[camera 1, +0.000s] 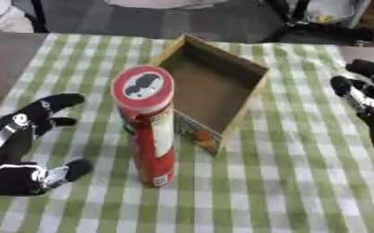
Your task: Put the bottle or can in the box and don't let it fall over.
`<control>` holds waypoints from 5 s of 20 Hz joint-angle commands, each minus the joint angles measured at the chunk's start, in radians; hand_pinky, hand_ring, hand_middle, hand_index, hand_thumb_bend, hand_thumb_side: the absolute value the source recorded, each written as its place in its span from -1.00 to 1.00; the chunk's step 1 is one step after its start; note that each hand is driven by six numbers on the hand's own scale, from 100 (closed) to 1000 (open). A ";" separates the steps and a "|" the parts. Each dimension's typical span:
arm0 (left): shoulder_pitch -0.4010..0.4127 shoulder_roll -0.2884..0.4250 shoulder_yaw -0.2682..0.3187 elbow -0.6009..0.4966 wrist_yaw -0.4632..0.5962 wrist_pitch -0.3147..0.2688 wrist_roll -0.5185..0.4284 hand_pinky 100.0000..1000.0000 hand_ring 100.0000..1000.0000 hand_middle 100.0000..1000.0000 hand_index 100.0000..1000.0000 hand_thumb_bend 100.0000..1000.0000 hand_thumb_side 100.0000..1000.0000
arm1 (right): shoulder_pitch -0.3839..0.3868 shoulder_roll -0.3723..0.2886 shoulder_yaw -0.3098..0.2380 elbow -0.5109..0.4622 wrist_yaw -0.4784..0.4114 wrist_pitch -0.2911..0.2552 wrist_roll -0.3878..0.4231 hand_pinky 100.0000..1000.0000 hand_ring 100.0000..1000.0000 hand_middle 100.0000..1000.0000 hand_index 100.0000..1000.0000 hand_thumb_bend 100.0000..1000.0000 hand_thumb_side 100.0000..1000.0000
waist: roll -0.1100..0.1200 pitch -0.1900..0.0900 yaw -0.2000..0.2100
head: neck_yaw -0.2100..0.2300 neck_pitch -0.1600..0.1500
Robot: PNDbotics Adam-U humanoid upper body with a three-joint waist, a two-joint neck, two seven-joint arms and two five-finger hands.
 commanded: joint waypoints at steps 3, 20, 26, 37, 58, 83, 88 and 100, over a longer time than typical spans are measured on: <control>-0.036 -0.007 -0.019 -0.004 0.010 0.001 -0.021 0.71 1.00 0.73 0.81 0.30 -0.37 | -0.010 -0.011 -0.003 -0.002 -0.004 -0.001 0.007 0.46 0.43 0.53 0.52 0.14 -0.64 | 0.004 -0.010 -0.002 | 0.006 -0.013; -0.104 -0.054 -0.049 -0.021 0.040 0.044 -0.043 0.69 1.00 0.70 0.81 0.32 -0.31 | -0.009 -0.005 -0.002 0.005 -0.005 -0.001 0.011 0.47 0.43 0.53 0.52 0.14 -0.64 | 0.007 -0.011 -0.002 | 0.014 -0.011; -0.129 -0.075 -0.070 0.001 0.034 0.058 -0.041 0.69 1.00 0.70 0.82 0.33 -0.31 | -0.009 -0.003 -0.001 0.007 -0.006 -0.002 0.014 0.47 0.43 0.53 0.52 0.13 -0.64 | 0.007 -0.012 -0.002 | 0.017 -0.013; -0.152 -0.110 -0.080 0.070 -0.031 0.095 0.019 0.69 1.00 0.71 0.81 0.34 -0.33 | -0.014 0.003 0.004 0.009 -0.008 0.000 0.022 0.47 0.42 0.53 0.52 0.13 -0.64 | 0.007 -0.008 -0.005 | 0.018 -0.014; -0.191 -0.161 -0.098 0.112 0.064 0.054 -0.017 0.62 1.00 0.66 0.76 0.48 -0.13 | -0.014 0.013 0.007 0.016 -0.008 0.002 0.028 0.47 0.42 0.53 0.52 0.12 -0.65 | 0.006 -0.003 -0.009 | 0.022 -0.019; -0.241 -0.210 -0.128 0.196 0.066 0.084 0.043 0.49 0.93 0.58 0.69 0.45 -0.21 | -0.017 0.027 0.012 0.023 -0.008 0.007 0.036 0.47 0.42 0.52 0.51 0.12 -0.66 | 0.000 0.003 -0.017 | 0.034 -0.027; -0.249 -0.216 -0.129 0.201 0.085 0.090 0.038 0.49 0.90 0.55 0.67 0.46 -0.21 | -0.018 0.028 0.012 0.023 -0.008 0.008 0.037 0.47 0.41 0.52 0.51 0.12 -0.67 | 0.000 0.005 -0.021 | 0.036 -0.029; -0.271 -0.229 -0.144 0.207 0.073 0.099 0.059 0.25 0.67 0.34 0.56 0.28 -0.49 | -0.021 0.029 0.014 0.024 -0.011 0.009 0.038 0.47 0.41 0.52 0.51 0.12 -0.67 | -0.001 0.006 -0.026 | 0.041 -0.030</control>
